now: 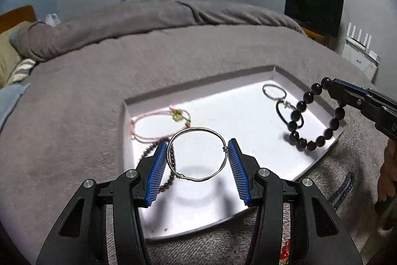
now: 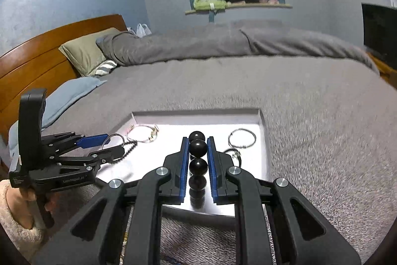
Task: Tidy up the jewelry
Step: 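Carry the silver ring and black bead bracelet into the box and open both tools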
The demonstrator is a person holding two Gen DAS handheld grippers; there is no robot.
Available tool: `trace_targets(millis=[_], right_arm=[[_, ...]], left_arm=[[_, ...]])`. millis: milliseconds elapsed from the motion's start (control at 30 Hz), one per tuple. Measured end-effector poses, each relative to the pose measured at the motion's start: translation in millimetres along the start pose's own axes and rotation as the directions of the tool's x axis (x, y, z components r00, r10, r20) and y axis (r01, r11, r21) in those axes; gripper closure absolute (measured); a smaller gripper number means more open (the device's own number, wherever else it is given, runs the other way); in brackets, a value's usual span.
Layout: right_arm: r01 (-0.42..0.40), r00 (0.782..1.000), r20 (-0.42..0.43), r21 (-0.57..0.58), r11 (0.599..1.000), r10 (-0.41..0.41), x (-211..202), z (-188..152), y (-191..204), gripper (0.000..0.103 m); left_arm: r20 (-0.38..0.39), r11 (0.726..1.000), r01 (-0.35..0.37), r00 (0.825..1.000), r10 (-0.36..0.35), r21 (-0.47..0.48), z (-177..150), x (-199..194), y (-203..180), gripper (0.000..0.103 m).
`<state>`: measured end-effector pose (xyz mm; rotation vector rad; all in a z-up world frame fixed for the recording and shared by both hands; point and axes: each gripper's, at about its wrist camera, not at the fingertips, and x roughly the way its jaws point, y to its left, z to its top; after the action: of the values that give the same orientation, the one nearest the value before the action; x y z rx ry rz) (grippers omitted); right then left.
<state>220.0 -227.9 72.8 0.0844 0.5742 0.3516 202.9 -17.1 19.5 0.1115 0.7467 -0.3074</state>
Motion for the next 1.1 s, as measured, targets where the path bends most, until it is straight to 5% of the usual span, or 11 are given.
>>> trace_targets(millis=[400, 1100], right_arm=[[0.099, 0.984, -0.153, 0.021, 0.995, -0.095, 27.1, -12.2, -20.3, 0.089], [0.141, 0.972, -0.188, -0.03, 0.99, -0.144, 37.1, -20.6, -21.1, 0.089]], left_arm=[[-0.108, 0.997, 0.071, 0.991, -0.074, -0.027, -11.0, 16.8, 13.0, 0.051], [-0.164, 0.999, 0.049, 0.985, -0.049, -0.006, -14.5, 8.3, 21.7, 0.049]])
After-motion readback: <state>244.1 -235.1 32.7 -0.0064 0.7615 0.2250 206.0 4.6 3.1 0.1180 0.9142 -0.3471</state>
